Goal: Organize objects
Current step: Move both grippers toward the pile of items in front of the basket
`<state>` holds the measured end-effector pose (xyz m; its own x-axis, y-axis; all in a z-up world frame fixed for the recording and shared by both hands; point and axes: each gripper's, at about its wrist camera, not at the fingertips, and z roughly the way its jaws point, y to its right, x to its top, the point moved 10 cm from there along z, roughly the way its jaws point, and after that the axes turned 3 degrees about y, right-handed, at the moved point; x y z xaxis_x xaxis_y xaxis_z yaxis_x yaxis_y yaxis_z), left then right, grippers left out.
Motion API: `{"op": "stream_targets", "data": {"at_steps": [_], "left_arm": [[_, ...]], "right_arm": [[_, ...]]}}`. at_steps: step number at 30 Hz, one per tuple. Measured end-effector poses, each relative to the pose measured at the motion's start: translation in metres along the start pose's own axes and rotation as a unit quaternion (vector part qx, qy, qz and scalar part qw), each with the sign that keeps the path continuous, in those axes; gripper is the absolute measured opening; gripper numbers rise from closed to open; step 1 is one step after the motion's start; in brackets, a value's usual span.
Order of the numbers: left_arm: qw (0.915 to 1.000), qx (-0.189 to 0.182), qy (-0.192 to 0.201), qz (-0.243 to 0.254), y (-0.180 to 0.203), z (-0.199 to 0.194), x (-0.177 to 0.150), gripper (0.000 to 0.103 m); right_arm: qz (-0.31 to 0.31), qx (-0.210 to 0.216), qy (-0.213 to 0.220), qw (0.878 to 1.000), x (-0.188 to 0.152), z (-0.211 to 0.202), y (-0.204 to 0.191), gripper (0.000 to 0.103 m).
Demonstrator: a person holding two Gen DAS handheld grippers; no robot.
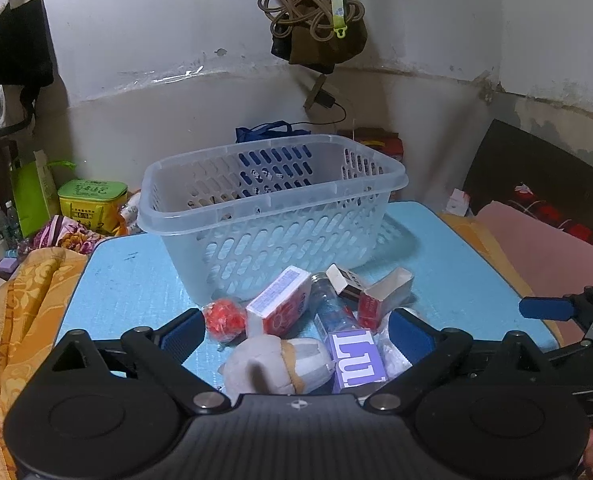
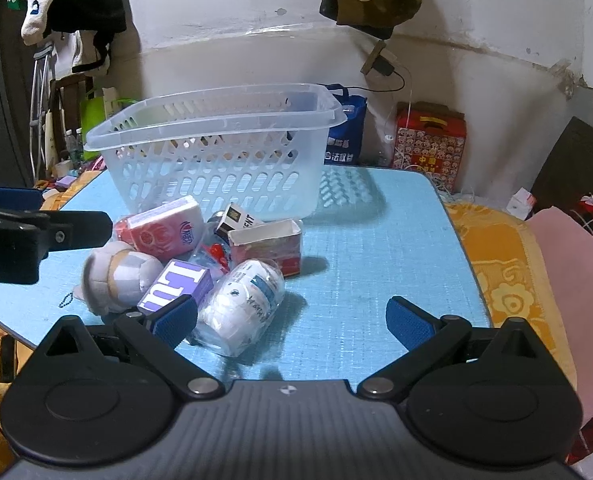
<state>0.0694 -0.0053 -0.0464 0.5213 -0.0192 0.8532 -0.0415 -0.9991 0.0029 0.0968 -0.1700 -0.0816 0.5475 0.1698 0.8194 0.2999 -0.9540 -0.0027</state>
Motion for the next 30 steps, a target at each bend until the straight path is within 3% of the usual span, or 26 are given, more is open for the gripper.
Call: {"op": "stream_targets", "data": {"at_steps": [10,18,23,30], "left_arm": [[1.0000,0.001,0.000,0.003,-0.001,-0.001,0.000,0.100],[0.9999,0.001,0.009,0.012,0.002,-0.004,0.004,0.100],[0.9999,0.003,0.008,0.012,0.001,-0.003,0.004,0.100],[0.9998,-0.005,0.003,0.018,0.005,-0.001,0.001,0.100]], "right_arm": [[-0.005,-0.002,0.007,1.000,0.003,-0.001,-0.002,0.103],[-0.033,-0.019,0.064,0.997,0.012,-0.010,-0.007,0.103],[-0.032,0.000,0.077,0.997,0.015,-0.010,-0.012,0.103],[-0.039,0.004,0.059,0.997,0.011,-0.005,-0.012,0.103]]}}
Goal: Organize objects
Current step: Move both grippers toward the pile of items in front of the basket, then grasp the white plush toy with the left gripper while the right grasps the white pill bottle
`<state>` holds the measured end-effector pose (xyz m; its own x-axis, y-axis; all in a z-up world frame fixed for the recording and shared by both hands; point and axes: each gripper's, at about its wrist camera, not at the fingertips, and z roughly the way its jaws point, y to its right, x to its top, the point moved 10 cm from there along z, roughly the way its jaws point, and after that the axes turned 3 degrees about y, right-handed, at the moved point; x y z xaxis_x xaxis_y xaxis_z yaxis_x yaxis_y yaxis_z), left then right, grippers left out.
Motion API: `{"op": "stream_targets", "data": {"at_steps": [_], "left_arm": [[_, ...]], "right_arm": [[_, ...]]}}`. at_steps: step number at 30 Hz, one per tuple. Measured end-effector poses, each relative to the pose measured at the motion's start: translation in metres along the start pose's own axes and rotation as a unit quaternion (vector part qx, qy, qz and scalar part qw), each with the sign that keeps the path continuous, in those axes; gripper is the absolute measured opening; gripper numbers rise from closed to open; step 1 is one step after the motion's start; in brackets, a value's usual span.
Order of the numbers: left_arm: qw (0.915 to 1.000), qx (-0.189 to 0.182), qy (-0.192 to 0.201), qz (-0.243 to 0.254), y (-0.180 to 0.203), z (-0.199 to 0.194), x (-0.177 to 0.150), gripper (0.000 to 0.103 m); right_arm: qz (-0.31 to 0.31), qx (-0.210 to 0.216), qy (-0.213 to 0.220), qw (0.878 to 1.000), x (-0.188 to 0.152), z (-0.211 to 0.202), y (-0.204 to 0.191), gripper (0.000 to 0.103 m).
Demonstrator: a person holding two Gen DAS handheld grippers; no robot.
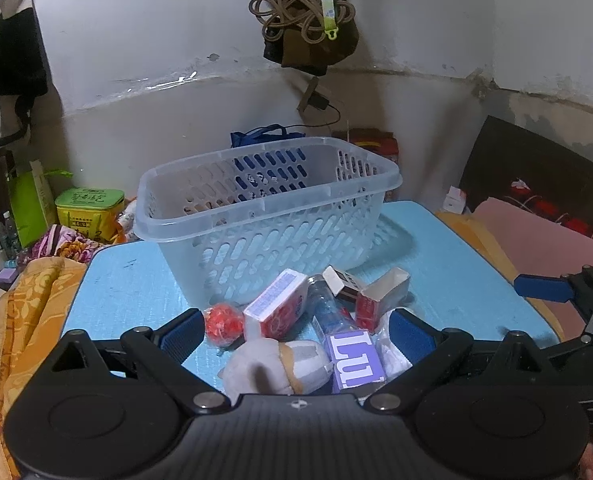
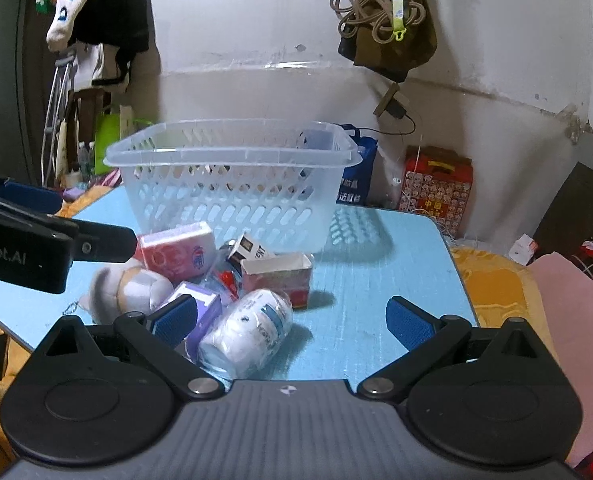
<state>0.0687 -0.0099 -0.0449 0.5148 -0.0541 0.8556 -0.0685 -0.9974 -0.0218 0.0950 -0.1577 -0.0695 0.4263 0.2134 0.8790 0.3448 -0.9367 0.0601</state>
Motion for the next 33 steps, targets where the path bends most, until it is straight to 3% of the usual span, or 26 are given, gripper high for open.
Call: {"op": "stream_targets", "data": {"at_steps": [6,12,15,21,28,33], "left_arm": [[0.9992,-0.019,0.027,0.023,0.007,-0.006,0.006,0.100],[0.9990,0.015,0.025,0.035,-0.015,0.000,0.007,0.103],[0.9992,-0.041,-0.006,0.001,-0.030,0.011,-0.003,0.100],[0.9983,-0.044,-0.027,0.028,-0.048,0.029,-0.026,0.098],[0.9931,-0.105,-0.041,0.031,-0.055,0.053,-0.043,0.097],[0.9874,-0.146,-0.052,0.030,-0.049,0.066,-0.056,0.097]], "right_arm": [[0.005,0.004,0.005,1.000,0.002,-0.005,-0.001,0.103],[0.033,0.032,0.004,0.999,-0.002,-0.002,0.001,0.103],[0.038,0.029,-0.014,0.999,-0.012,0.006,0.005,0.103],[0.042,0.045,-0.052,0.997,-0.029,0.021,0.007,0.094],[0.036,0.056,-0.062,0.996,-0.032,0.033,-0.005,0.093],[-0.007,0.054,-0.067,0.996,-0.031,0.046,-0.016,0.091]]}}
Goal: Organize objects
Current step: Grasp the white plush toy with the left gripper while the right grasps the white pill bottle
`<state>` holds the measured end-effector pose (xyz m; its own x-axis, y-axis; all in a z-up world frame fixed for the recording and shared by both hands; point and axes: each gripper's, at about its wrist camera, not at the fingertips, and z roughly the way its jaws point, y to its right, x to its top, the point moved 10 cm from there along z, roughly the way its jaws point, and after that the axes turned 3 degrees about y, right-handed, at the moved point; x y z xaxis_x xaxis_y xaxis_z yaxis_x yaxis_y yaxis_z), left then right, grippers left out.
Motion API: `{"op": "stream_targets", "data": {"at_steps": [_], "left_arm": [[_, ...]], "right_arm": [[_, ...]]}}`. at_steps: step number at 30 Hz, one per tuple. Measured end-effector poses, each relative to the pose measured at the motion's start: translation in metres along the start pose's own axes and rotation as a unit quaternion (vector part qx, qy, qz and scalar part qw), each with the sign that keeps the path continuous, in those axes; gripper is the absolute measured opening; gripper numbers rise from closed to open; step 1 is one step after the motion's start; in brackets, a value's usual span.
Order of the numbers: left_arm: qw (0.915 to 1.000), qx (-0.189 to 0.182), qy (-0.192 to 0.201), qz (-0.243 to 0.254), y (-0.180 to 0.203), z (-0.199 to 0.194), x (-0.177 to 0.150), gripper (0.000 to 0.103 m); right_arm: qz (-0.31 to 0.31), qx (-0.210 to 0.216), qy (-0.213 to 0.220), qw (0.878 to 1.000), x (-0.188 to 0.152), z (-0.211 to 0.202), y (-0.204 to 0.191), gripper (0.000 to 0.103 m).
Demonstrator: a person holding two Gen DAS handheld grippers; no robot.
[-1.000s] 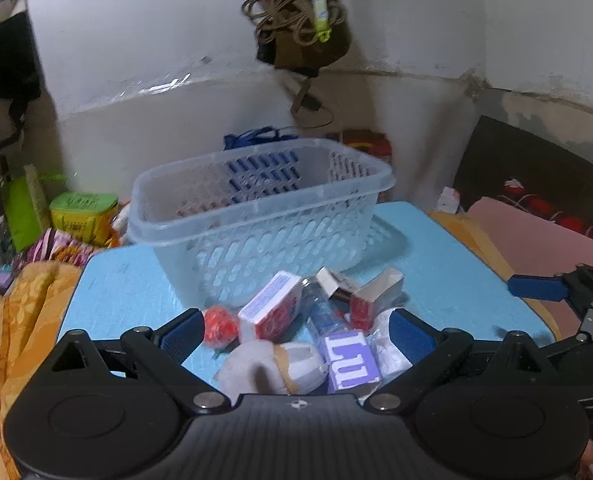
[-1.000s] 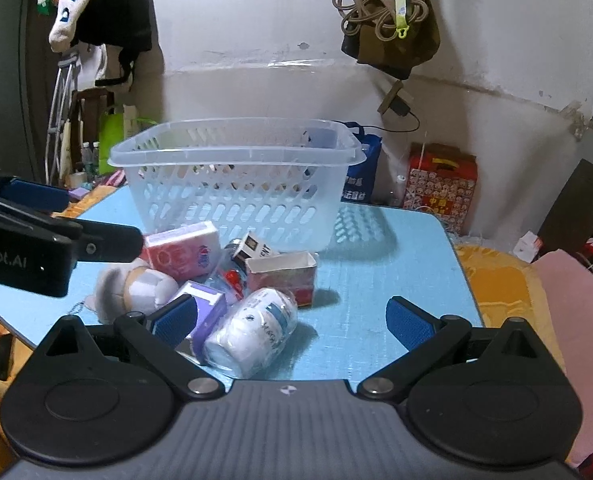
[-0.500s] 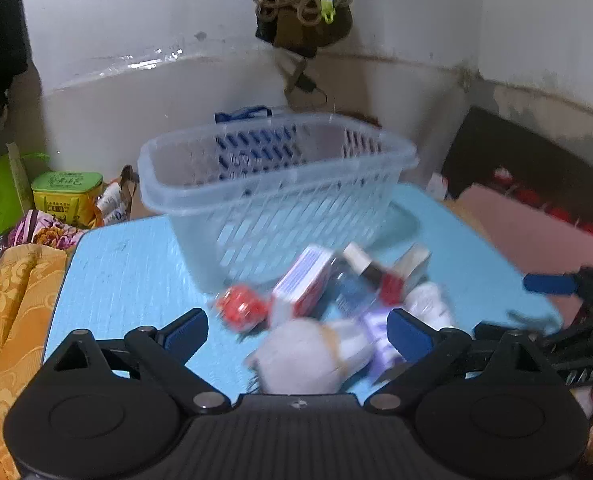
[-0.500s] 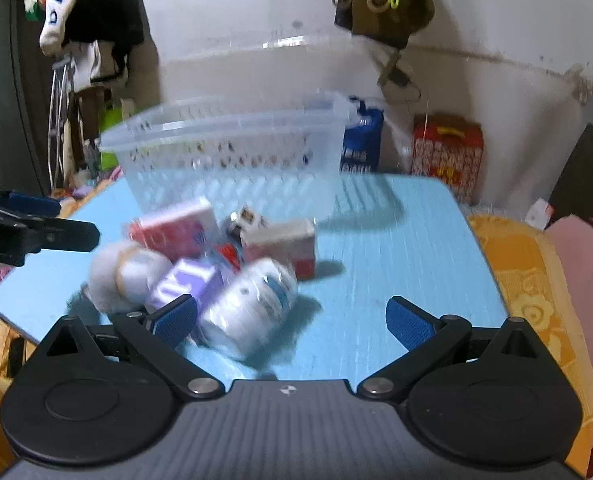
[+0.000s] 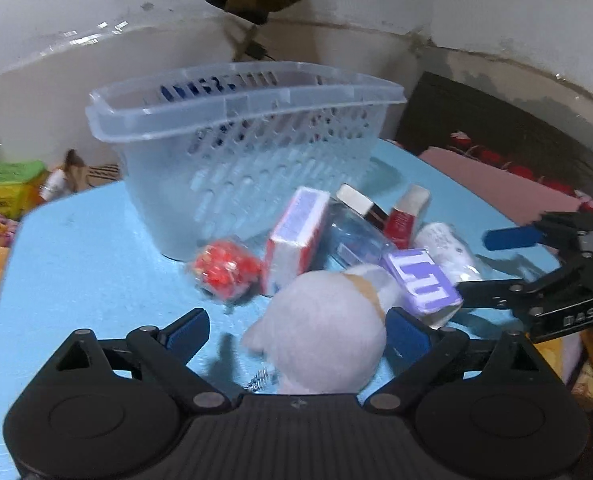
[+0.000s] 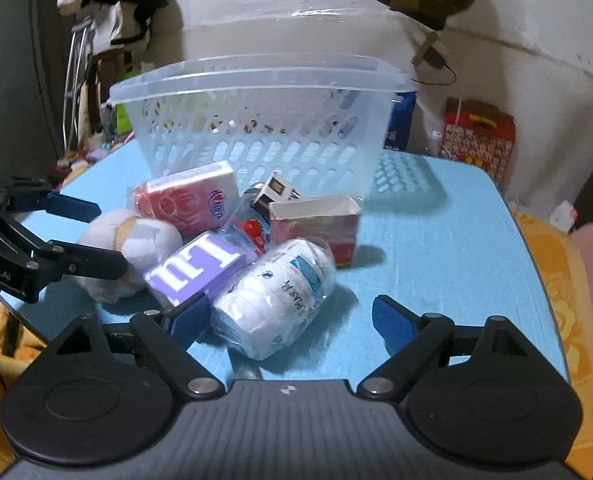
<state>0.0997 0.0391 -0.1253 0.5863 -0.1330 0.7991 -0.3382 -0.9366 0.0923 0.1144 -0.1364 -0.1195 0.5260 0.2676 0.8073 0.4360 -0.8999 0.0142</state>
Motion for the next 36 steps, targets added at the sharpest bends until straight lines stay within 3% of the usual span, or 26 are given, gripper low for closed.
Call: {"op": "stream_targets", "data": {"at_steps": [4,10,14,17,21,30,36], "left_arm": [[0.9999,-0.008,0.007,0.005,0.001,0.008,0.002,0.096],[0.9993,-0.036,-0.006,0.006,0.008,0.016,-0.010,0.096],[0.9988,-0.014,-0.010,0.045,0.018,0.020,-0.017,0.092],[0.9980,0.010,-0.003,0.063,0.019,0.016,-0.017,0.075],[0.9985,0.012,0.009,0.052,0.016,0.007,-0.011,0.075],[0.9960,0.061,0.041,0.051,0.005,-0.011,0.002,0.075],[0.9950,0.067,0.048,0.055,0.009,-0.016,0.007,0.075]], "right_arm": [[-0.007,0.003,-0.004,1.000,0.003,0.008,-0.002,0.090],[-0.014,0.004,-0.029,0.999,-0.007,0.021,-0.002,0.082],[-0.022,-0.008,-0.027,0.999,-0.007,0.020,-0.002,0.082],[-0.018,-0.016,-0.031,0.999,-0.008,0.017,-0.003,0.079],[-0.036,-0.045,-0.029,0.998,-0.004,0.009,-0.005,0.079],[-0.021,-0.095,-0.020,0.995,0.007,-0.013,0.011,0.079],[-0.009,-0.125,-0.011,0.992,0.015,-0.042,0.019,0.079]]}}
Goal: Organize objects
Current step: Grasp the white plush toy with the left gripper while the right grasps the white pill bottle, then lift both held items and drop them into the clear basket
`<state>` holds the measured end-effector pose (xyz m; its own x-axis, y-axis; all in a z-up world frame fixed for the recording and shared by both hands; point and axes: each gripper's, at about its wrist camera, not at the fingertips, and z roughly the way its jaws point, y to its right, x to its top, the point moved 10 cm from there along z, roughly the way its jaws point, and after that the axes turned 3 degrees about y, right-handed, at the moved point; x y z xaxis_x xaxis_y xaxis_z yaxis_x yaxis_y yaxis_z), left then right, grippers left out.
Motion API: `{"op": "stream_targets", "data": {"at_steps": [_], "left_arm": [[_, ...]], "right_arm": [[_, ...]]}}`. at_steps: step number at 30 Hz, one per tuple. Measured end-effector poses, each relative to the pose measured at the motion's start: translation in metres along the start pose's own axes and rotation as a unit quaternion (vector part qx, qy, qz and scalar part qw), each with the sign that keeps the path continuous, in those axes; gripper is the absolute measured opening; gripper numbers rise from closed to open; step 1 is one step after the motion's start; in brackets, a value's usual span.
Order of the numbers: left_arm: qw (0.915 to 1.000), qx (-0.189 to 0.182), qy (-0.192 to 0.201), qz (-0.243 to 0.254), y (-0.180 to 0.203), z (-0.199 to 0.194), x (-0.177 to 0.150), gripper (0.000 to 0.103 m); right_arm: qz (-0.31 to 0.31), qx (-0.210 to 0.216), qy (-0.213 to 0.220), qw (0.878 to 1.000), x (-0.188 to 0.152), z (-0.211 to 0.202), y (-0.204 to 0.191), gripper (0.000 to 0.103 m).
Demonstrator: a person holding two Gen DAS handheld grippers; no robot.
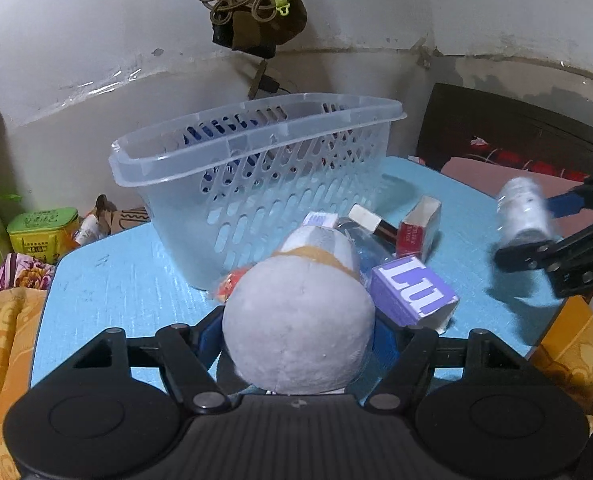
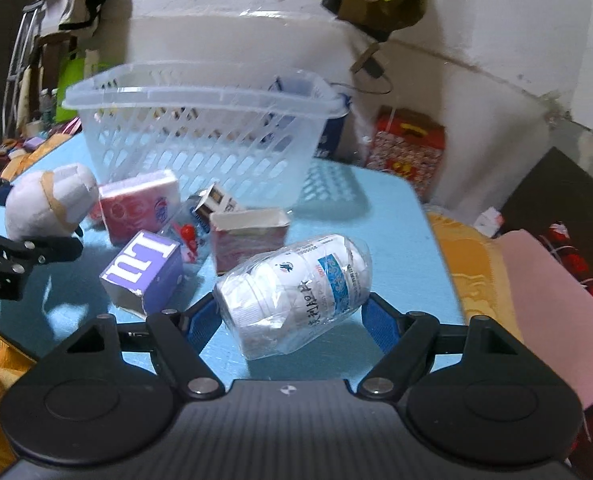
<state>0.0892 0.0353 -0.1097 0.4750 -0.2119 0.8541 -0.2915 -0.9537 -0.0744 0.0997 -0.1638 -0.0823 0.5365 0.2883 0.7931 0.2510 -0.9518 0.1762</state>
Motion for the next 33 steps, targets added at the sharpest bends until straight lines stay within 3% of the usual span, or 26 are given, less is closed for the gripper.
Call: {"op": "stream_targets", "data": {"at_steps": [8,14,20,27,33], "left_arm": [[1.0000,-0.006,-0.002,0.005,0.003,-0.009,-0.006,0.075],[0.9997,0.003,0.012,0.021,0.003,-0.019,-0.006,0.075],[0.9994,0.019,0.028,0.012,-0.001,-0.028,0.010,0.075],[0.9989,0.019,0.040,-0.016,0.018,-0.048,0.052,0.075],[0.9959,0.019,0.070,-0.053,0.007,-0.033,0.104,0.075]], "right_arm": [[-0.024,-0.009,0.009,1.000,0.030,-0.012,-0.002,0.079],[-0.018,0.026,0.029,0.999,0.039,-0.006,-0.014,0.079],[0.008,0.052,0.040,0.998,0.034,-0.001,0.003,0.079],[0.061,0.077,0.079,0.992,0.052,-0.009,0.035,0.079],[0.074,0.084,0.150,0.982,0.098,-0.006,0.046,0.079]]}}
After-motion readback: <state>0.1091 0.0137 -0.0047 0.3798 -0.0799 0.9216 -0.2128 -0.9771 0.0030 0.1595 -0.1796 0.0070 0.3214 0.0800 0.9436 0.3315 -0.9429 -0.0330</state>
